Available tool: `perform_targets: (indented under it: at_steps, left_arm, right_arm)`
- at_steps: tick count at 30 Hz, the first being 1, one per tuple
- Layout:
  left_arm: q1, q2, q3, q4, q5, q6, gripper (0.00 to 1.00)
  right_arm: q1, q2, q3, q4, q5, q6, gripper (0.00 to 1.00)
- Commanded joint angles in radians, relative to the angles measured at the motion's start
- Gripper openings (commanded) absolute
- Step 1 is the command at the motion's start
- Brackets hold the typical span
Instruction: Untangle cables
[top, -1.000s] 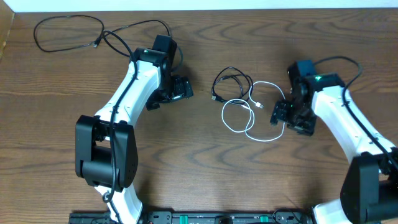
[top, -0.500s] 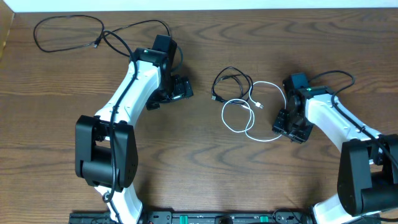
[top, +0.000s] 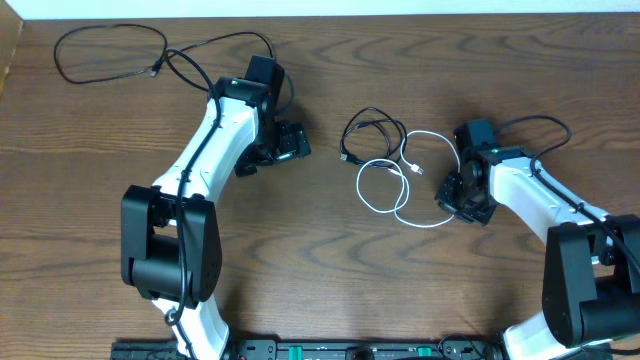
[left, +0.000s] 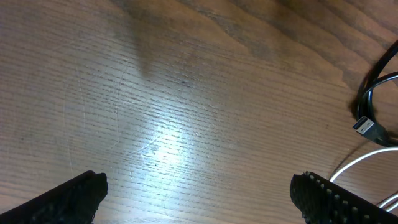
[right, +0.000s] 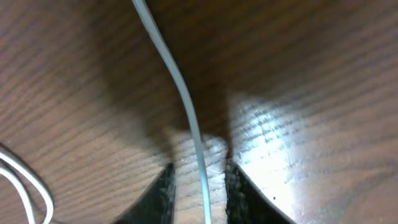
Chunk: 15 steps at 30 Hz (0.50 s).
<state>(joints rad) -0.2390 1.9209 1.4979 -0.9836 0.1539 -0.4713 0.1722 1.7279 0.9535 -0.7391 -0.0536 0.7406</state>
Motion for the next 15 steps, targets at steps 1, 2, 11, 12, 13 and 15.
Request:
perform_targets:
  at_steps: [1, 2, 11, 12, 13, 15]
  left_arm:
    - [0.001, -0.01, -0.005, -0.002, -0.009, -0.002, 1.0]
    - [0.001, -0.01, -0.005, -0.002, -0.009, -0.002, 1.0]
    - [0.001, -0.01, -0.005, -0.002, -0.009, -0.002, 1.0]
    - [0.001, -0.01, -0.005, -0.002, -0.009, -0.002, 1.0]
    - [0.001, -0.01, -0.005, -0.002, -0.009, -0.002, 1.0]
    - [0.001, -0.01, -0.005, -0.002, -0.009, -0.002, 1.0]
  right_arm:
    - [-0.003, 0.012, -0.002, 0.014, 0.019, 0.003, 0.06]
    - [-0.003, 0.012, 0.002, 0.014, 0.027, 0.002, 0.01]
    - [0.002, -0.06, 0.381, -0.273, 0.081, -0.137, 0.01]
    - [0.005, -0.078, 0.433, -0.3, 0.08, -0.153, 0.01]
    - [0.009, -0.097, 0.479, -0.318, 0.077, -0.169, 0.01]
    - [0.02, -0.147, 0.567, -0.341, 0.07, -0.208, 0.01]
